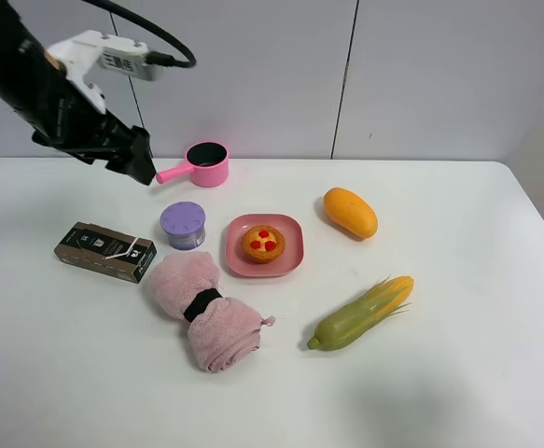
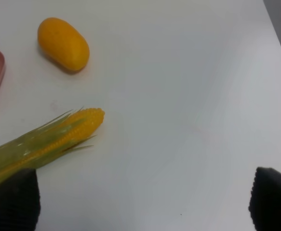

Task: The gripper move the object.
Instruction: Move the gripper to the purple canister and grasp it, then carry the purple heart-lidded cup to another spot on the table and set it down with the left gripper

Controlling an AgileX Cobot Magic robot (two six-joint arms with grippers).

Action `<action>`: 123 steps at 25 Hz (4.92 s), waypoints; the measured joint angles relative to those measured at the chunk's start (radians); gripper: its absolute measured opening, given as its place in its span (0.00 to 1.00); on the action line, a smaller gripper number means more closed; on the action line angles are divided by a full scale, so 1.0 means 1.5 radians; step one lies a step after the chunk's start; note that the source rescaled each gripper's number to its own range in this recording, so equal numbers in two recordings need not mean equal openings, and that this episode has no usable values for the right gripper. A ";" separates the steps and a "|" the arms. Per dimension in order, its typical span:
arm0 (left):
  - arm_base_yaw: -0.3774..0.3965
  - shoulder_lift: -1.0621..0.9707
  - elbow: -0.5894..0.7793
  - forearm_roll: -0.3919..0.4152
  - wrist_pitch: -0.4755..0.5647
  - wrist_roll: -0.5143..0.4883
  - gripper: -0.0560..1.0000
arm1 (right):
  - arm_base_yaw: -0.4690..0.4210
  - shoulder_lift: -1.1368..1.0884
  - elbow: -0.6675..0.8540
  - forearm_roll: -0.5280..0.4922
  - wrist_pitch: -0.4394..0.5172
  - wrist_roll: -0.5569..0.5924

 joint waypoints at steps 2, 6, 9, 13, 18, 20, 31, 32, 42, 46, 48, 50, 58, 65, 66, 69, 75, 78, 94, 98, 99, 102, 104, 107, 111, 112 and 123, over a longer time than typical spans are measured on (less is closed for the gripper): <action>-0.029 0.028 -0.008 0.026 -0.010 -0.004 0.71 | 0.000 0.000 0.000 0.000 0.000 0.000; -0.082 0.097 -0.010 0.074 -0.059 -0.003 0.71 | 0.000 0.000 0.000 0.000 0.000 0.000; -0.101 0.131 -0.010 0.105 -0.090 0.009 0.71 | 0.000 0.000 0.000 0.000 0.000 0.000; -0.113 0.167 -0.021 0.116 -0.092 0.015 0.71 | 0.000 0.000 0.000 0.000 0.000 0.000; -0.113 0.208 -0.070 0.122 -0.067 0.022 0.71 | 0.000 0.000 0.000 0.000 0.000 0.000; -0.113 0.230 -0.114 0.122 -0.052 0.023 0.71 | 0.000 0.000 0.000 0.000 0.000 0.000; -0.079 0.327 -0.315 0.080 0.077 0.054 0.71 | 0.000 0.000 0.000 0.000 0.000 0.000; -0.070 0.329 -0.316 0.077 0.077 0.054 0.71 | 0.000 0.000 0.000 0.000 0.000 0.000; 0.018 0.362 -0.317 -0.007 0.087 0.059 0.71 | 0.000 0.000 0.000 0.000 0.000 0.000; -0.008 0.385 -0.317 0.000 0.088 0.061 0.71 | 0.000 0.000 0.000 0.000 0.000 0.000; -0.022 0.395 -0.316 0.016 0.092 0.059 0.71 | 0.000 0.000 0.000 0.000 0.000 0.000; -0.029 0.403 -0.316 0.030 0.097 0.050 0.71 | 0.000 0.000 0.000 0.000 0.000 0.000; -0.020 0.406 -0.275 0.061 0.083 0.036 0.71 | 0.000 0.000 0.000 0.000 0.000 0.000; -0.020 0.407 -0.252 0.018 0.058 0.044 0.71 | 0.000 0.000 0.000 0.000 0.000 0.000; -0.020 0.407 -0.252 0.009 0.054 0.049 0.71 | 0.000 0.000 0.000 0.000 0.000 0.000; -0.020 0.408 -0.252 -0.014 0.047 0.068 0.71 | 0.000 0.000 0.000 0.000 0.000 0.000; -0.020 0.415 -0.252 -0.016 0.029 0.076 0.78 | 0.000 0.000 0.000 0.000 0.000 0.000; -0.020 0.417 -0.252 -0.017 0.027 0.076 0.94 | 0.000 0.000 0.000 0.000 0.000 0.000; -0.020 0.455 -0.248 0.009 0.008 0.071 0.99 | 0.000 0.000 0.000 0.000 0.000 0.000; -0.020 0.455 -0.248 0.009 0.004 0.070 0.99 | 0.000 0.000 0.000 0.000 0.000 0.000; -0.020 0.455 -0.248 0.009 0.002 0.070 0.99 | 0.000 0.000 0.000 0.000 0.000 0.000; -0.020 0.455 -0.248 0.009 0.002 0.070 0.99 | 0.000 0.000 0.000 0.000 0.000 0.000; -0.020 0.455 -0.248 0.009 0.006 0.070 0.99 | 0.000 0.000 0.000 0.000 0.000 0.000; -0.020 0.455 -0.248 0.010 0.023 0.071 0.88 | 0.000 0.000 0.000 0.000 0.000 0.000; -0.020 0.455 -0.248 0.016 0.055 0.070 0.07 | 0.000 0.000 0.000 0.000 0.000 0.000; -0.020 0.455 -0.248 0.017 0.062 0.069 0.07 | 0.000 0.000 0.000 0.000 0.000 0.000; -0.077 0.365 -0.298 0.084 0.161 0.111 0.07 | 0.000 0.000 0.000 0.000 0.000 0.000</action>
